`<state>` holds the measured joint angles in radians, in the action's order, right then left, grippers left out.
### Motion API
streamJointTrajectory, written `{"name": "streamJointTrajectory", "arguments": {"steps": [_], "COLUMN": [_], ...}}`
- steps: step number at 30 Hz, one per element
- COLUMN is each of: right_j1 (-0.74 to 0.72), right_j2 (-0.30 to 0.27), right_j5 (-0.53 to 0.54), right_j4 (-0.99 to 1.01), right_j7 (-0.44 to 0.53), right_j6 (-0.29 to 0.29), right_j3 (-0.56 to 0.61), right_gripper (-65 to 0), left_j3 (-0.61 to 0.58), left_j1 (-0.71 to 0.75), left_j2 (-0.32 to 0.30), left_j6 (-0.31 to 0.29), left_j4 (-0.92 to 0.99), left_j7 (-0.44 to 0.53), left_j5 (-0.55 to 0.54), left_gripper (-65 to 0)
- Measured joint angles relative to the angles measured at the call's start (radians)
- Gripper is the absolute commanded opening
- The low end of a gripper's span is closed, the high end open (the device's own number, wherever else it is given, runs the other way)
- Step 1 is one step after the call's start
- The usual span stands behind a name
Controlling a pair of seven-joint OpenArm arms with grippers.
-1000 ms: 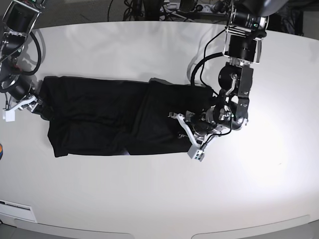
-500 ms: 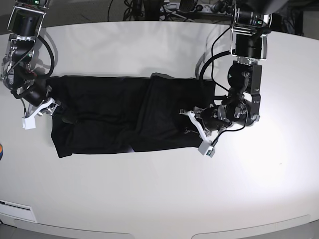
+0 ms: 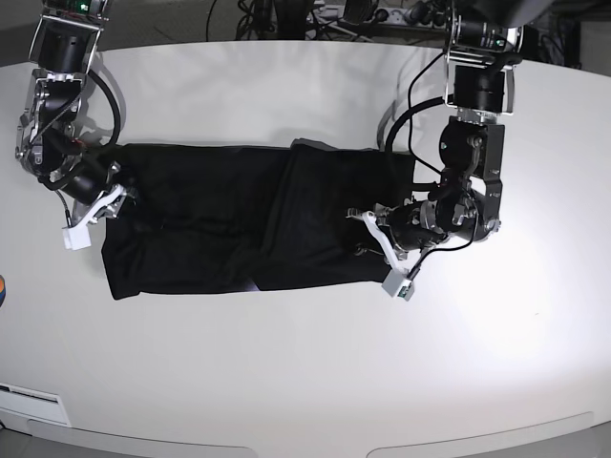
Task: Fold the T-shirt properly
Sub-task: 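Press the folded end flat with the left gripper and release, then lift the strip's other end with the right gripper and fold it over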
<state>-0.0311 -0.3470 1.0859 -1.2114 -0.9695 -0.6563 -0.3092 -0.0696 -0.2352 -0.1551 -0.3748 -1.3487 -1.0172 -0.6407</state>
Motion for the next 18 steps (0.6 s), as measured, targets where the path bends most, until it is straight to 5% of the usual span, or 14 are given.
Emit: {"name": "streamJointTrajectory", "arguments": {"steps": [3, 10, 18], "right_j1": [-0.006, -0.034, -0.066], "right_j2": [-0.002, -0.03, -0.153], "right_j5": [0.003, -0.047, -0.179], "right_j4": [0.0, 0.002, 0.002], "right_j7": [-0.025, -0.041, -0.042], "right_j6": [0.008, 0.01, 0.067], "right_j3": [0.0, 0.006, 0.006], "right_gripper": [-65.0, -65.0, -65.0], "left_j3": [0.004, 0.005, 0.069], "left_j1": [-0.001, -0.029, -0.057], "left_j2": [-0.008, -0.014, -0.016], "left_j6": [0.004, -0.038, -0.134], "left_j4": [0.008, 0.018, 0.026], "left_j7": [-0.005, -0.071, -0.132], "left_j5": [-0.061, -0.225, -0.324], "left_gripper": [-65.0, -42.4, -41.3]}}
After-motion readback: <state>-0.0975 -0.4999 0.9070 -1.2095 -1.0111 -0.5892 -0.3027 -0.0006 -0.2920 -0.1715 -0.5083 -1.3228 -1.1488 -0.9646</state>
